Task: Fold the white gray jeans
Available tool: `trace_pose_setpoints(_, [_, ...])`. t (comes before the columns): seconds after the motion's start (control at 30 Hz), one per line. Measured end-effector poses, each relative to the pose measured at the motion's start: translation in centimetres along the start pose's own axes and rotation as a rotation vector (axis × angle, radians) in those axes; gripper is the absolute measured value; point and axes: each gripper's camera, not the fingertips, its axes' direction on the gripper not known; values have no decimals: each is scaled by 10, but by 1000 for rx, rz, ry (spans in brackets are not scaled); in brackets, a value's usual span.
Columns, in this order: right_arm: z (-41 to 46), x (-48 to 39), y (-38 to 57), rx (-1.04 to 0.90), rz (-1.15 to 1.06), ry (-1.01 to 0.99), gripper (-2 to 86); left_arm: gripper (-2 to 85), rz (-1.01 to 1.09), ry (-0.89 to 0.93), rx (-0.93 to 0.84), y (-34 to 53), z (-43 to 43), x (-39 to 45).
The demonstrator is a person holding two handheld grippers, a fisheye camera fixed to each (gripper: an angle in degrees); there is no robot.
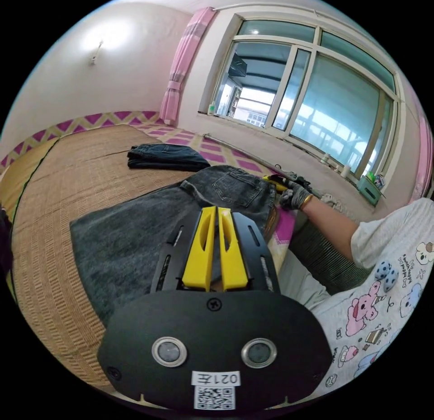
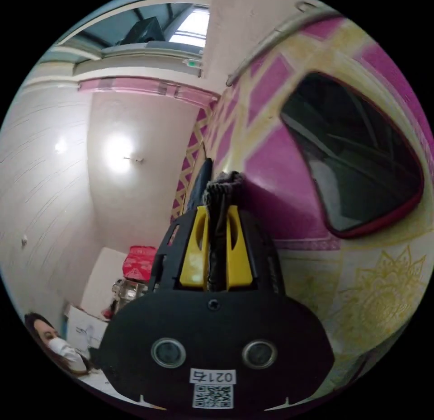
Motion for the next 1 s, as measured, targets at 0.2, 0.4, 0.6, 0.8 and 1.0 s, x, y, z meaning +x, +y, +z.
trace_pose_setpoints(0.2, [47, -268, 85, -28, -713, 201, 58, -10, -88, -1, 27, 35, -59, -37])
trace_pose_setpoints(0.4, [197, -436, 303, -209, -1355, 240, 58, -10, -215, 2, 47, 76, -103, -73])
trace_pose_setpoints(0.6, [383, -370, 498, -617, -1666, 400, 53, -10, -293, -26, 41, 109, -145, -104])
trace_pose_setpoints(0.8, [367, -410, 521, -332, -1681, 376, 52, -9, -337, -71, 92, 125, -194, -133])
trace_pose_setpoints(1.0, [428, -365, 559, -529, -1720, 404, 57, -9, -350, -58, 193, 108, -219, -156])
